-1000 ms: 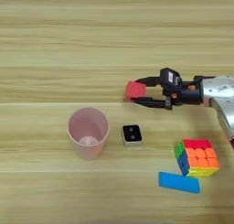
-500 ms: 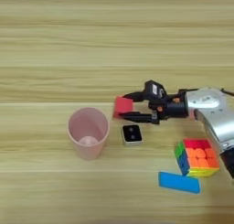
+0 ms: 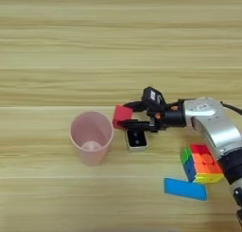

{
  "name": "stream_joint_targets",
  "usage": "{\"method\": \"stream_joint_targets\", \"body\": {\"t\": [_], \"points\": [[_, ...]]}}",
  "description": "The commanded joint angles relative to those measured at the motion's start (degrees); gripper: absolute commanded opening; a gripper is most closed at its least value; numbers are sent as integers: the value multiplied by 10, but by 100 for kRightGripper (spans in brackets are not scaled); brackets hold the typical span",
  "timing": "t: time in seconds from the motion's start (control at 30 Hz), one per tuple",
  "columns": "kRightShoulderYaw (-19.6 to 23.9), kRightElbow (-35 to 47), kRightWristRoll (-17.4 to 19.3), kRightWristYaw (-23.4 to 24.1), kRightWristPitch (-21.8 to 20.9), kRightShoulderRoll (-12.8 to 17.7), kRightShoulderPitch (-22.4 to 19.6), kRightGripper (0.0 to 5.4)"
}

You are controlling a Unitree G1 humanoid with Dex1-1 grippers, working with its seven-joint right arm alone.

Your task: Move the objects on the table

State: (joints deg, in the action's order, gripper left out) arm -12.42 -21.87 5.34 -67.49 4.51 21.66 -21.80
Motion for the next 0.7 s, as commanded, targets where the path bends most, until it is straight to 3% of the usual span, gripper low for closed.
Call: {"method": "stream_joint_targets", "body": {"t": [0.03, 0.7], "points": [[4, 24, 2, 8, -8, 8, -40, 266], [32, 87, 34, 6, 17, 9, -49, 495]]}}
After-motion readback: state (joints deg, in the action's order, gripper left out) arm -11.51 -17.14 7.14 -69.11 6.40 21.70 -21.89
